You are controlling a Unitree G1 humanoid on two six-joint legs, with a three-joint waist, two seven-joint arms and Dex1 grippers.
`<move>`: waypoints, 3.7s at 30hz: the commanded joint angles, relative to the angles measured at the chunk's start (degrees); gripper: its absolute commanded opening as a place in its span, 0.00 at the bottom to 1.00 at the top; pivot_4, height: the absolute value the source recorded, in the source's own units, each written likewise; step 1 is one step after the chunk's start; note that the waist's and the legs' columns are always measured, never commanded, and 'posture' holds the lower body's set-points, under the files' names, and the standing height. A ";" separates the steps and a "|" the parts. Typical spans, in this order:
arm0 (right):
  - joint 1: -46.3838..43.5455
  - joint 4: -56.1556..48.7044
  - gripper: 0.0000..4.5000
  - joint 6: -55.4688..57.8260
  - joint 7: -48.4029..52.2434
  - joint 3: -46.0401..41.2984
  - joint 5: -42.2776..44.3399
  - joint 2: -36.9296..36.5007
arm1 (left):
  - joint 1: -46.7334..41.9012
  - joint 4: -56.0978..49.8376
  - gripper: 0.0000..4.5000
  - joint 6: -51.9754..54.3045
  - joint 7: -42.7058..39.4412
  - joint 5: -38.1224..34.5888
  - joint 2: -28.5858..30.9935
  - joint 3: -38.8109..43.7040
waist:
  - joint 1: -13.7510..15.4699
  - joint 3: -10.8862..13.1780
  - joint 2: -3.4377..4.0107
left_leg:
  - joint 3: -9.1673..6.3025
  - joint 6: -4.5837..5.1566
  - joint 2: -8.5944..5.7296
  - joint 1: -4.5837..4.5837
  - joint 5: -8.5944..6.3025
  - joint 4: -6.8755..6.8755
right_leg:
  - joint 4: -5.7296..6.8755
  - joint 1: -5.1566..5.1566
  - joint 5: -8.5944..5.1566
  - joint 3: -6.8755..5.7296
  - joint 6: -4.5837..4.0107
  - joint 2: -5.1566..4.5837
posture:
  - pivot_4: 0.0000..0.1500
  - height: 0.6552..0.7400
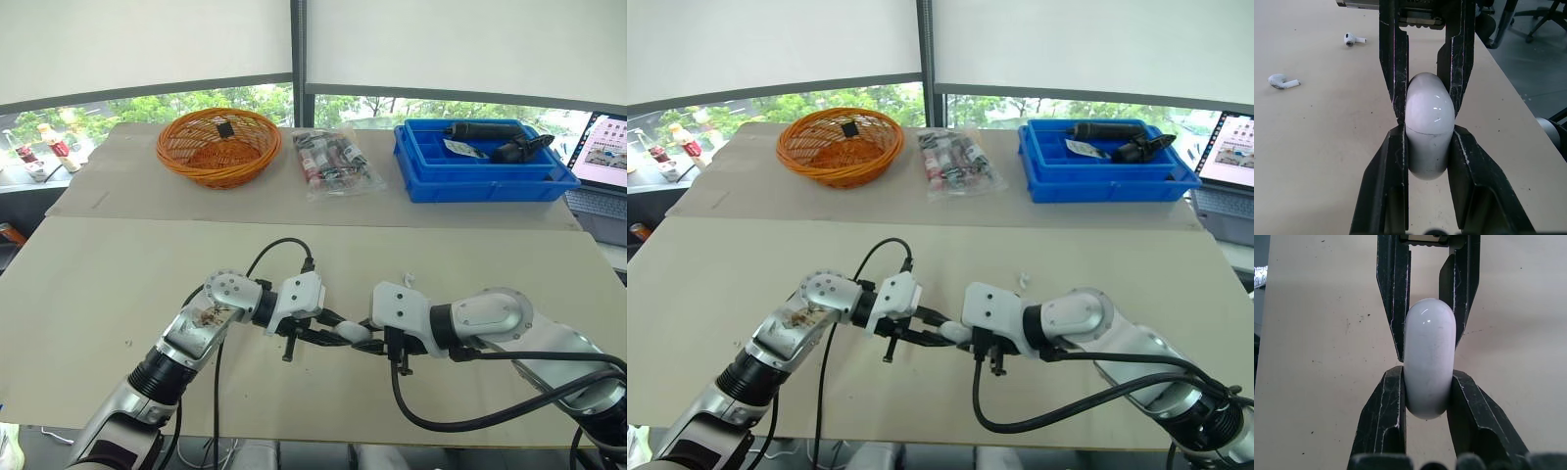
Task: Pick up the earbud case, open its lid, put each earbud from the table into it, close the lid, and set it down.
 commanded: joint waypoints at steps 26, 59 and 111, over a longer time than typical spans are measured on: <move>3.08 -0.12 0.93 -11.07 -0.47 -14.29 -1.34 -0.05 | 8.26 3.43 0.13 -4.74 2.75 -9.38 -8.61 9.43 | 0.10 -0.01 0.00 | 0.00 0.00 0.00 0.04 0.00 0.04 | 0.10 0.02 0.00 0.01 0.00 -0.01 | 1.00 0.72; 27.79 -1.37 0.93 -21.61 -4.23 -37.32 2.71 9.39 | 18.54 4.43 0.13 -21.46 17.41 -3.83 -13.74 15.17 | 0.61 -0.07 -0.05 | 0.00 0.03 -0.01 0.07 -0.02 0.02 | 0.10 0.07 0.00 0.03 0.00 -0.02 | 1.00 0.72; 11.39 24.74 1.00 -7.93 -43.03 -23.14 -18.58 39.18 | 20.30 6.34 0.13 -27.47 25.11 -2.21 -13.97 16.39 | -0.97 -0.24 0.33 | 0.06 0.03 -0.04 0.77 -0.03 -0.26 | -0.19 0.72 0.01 0.11 0.10 -0.05 | 1.00 0.72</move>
